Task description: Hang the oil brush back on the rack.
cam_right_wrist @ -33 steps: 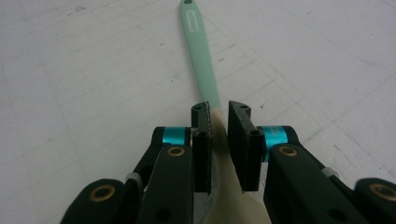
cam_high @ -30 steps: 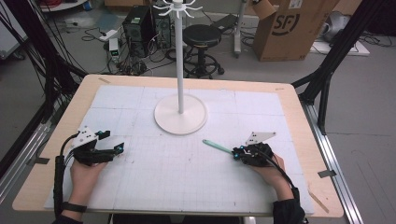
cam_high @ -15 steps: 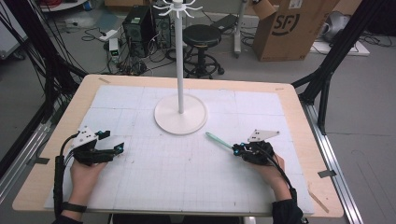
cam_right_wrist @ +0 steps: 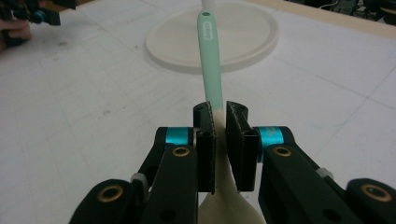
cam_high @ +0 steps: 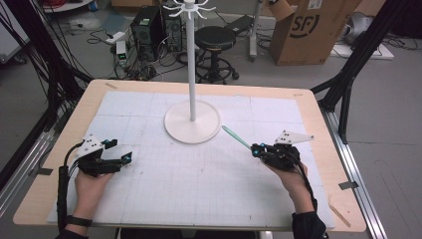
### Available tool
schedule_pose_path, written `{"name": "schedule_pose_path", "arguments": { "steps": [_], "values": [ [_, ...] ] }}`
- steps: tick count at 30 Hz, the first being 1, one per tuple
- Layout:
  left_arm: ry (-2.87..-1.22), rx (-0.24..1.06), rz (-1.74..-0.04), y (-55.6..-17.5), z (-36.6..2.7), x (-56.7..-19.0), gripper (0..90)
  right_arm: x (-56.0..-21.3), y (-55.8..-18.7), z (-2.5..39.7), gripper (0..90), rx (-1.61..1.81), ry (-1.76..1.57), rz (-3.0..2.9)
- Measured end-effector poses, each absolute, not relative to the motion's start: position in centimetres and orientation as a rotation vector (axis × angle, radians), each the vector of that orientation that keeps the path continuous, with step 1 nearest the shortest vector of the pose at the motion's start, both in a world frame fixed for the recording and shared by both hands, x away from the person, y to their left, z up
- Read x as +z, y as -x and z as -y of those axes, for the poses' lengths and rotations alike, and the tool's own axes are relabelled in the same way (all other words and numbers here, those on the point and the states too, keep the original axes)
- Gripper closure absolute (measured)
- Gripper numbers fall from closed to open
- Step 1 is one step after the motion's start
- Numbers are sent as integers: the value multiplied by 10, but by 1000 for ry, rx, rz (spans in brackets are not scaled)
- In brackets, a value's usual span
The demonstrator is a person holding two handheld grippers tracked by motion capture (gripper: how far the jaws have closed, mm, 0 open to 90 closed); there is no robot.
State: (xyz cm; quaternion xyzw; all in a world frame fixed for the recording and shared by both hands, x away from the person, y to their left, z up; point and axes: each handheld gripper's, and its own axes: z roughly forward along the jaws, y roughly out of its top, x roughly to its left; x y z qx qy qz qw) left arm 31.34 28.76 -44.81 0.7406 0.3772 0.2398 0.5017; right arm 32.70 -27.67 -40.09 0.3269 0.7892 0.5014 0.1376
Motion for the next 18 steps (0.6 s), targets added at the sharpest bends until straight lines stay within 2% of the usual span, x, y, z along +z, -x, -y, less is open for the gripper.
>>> {"name": "schedule_pose_path", "arguments": {
  "steps": [18],
  "values": [
    [-1784,572,-912,-314,-289,-448,188,-297,-338,263,827,1610,-862,-2146]
  ]
}}
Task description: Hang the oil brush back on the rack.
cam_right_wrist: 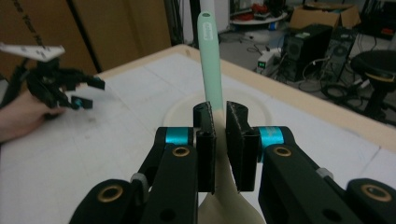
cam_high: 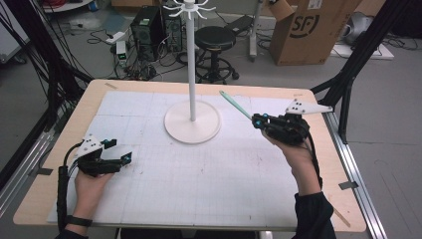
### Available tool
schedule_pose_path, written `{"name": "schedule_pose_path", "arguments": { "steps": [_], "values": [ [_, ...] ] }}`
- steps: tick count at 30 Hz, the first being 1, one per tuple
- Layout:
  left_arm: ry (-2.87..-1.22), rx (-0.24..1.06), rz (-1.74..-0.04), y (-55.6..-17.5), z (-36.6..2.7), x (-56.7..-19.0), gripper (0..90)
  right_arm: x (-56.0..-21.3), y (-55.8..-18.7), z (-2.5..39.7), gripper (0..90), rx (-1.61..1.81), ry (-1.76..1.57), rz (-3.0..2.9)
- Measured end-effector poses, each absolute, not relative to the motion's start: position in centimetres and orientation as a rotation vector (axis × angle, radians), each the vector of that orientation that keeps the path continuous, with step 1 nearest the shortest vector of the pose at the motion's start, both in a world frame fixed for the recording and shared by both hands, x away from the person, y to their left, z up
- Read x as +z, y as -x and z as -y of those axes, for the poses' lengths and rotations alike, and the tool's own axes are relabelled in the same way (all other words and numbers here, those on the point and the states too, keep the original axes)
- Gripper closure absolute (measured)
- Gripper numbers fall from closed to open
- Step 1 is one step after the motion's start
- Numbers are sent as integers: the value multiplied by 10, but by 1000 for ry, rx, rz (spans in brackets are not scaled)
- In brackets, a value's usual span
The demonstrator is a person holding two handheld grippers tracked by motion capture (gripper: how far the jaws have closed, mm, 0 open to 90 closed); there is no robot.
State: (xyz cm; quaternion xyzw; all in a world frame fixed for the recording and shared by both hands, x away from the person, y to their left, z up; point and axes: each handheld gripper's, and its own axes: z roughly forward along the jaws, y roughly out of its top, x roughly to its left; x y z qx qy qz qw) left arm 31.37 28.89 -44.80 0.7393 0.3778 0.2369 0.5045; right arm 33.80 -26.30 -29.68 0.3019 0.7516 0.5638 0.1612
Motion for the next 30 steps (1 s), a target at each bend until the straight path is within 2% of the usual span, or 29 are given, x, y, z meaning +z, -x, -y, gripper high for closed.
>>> {"name": "schedule_pose_path", "arguments": {
  "steps": [14,30],
  "values": [
    [-1784,567,-910,-314,-289,-448,188,-208,-343,246,827,1645,-772,-2083],
    [-1783,566,-909,-314,-289,-448,189,-152,-344,235,826,1610,-714,-2064]
  ]
}}
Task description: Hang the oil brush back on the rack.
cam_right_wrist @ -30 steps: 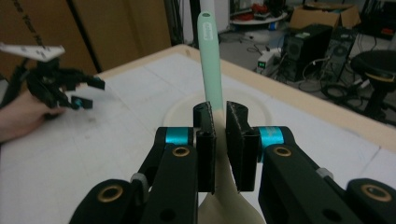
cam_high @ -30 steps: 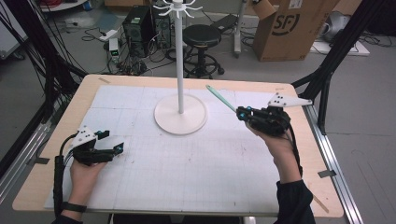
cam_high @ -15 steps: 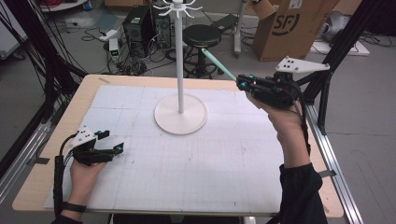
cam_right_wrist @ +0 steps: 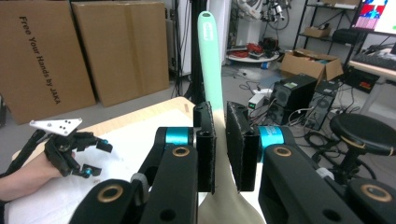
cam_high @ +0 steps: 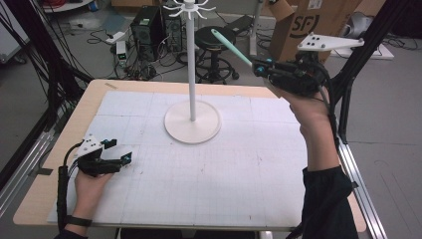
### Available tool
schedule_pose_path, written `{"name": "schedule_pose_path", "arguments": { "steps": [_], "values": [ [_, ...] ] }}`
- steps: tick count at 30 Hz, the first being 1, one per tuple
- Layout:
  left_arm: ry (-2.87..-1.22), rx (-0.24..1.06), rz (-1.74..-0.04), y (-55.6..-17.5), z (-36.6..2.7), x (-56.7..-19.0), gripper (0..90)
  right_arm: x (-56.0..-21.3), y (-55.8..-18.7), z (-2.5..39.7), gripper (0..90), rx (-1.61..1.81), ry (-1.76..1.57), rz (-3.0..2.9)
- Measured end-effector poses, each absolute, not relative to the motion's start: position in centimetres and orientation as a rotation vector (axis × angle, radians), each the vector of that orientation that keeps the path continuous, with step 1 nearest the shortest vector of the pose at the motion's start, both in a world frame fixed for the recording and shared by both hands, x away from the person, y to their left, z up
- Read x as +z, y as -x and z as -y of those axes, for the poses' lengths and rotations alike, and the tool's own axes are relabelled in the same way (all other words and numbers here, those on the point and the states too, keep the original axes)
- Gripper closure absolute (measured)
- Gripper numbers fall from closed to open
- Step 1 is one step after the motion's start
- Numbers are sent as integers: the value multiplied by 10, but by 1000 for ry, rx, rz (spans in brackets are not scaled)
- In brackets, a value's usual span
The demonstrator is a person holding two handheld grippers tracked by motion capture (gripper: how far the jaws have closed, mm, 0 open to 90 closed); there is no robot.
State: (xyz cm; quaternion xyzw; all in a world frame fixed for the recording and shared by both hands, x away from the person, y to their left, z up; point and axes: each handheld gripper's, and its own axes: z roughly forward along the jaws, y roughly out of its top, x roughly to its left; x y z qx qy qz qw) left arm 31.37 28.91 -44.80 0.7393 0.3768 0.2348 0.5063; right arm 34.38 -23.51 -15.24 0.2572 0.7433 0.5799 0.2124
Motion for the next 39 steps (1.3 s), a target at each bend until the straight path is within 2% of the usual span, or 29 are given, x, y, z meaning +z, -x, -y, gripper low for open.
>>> {"name": "schedule_pose_path", "arguments": {
  "steps": [13,39],
  "values": [
    [-1788,570,-904,-314,-289,-448,190,-131,-351,220,826,1576,-703,-2054],
    [-1791,571,-899,-313,-289,-448,189,-136,-362,210,826,1529,-730,-2056]
  ]
}}
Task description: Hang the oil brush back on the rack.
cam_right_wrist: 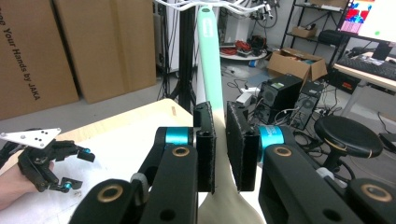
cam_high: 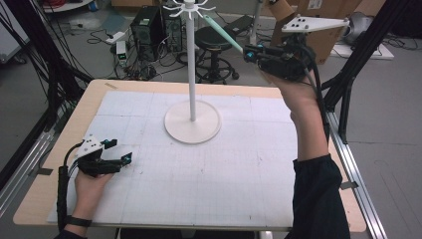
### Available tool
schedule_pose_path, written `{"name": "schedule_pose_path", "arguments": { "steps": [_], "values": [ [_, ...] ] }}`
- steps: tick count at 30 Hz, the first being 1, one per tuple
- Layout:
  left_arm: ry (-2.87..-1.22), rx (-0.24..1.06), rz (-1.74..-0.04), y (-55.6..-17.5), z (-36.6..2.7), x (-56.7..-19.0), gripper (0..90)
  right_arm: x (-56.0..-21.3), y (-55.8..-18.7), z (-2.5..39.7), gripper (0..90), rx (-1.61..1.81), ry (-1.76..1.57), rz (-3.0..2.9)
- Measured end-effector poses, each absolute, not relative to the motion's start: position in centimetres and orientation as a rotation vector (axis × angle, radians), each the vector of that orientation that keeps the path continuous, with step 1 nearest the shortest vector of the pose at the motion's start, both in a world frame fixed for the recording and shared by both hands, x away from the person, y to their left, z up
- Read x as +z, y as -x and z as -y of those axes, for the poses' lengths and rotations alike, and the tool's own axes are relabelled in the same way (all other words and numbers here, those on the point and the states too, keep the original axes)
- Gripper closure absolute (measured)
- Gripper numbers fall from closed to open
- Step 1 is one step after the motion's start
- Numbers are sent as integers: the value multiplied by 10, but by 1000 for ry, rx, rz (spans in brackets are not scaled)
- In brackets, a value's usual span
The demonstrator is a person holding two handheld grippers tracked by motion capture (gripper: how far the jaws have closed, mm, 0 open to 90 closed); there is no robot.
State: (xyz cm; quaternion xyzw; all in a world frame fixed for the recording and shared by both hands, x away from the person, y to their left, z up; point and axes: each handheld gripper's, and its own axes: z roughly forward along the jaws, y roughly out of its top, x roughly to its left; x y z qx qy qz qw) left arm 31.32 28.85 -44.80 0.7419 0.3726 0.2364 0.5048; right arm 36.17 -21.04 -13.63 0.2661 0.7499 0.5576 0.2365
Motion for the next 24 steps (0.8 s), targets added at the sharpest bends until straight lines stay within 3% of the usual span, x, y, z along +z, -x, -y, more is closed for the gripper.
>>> {"name": "schedule_pose_path", "arguments": {
  "steps": [24],
  "values": [
    [-1791,571,-896,-313,-288,-448,191,-152,-375,204,825,1491,-770,-2083]
  ]
}}
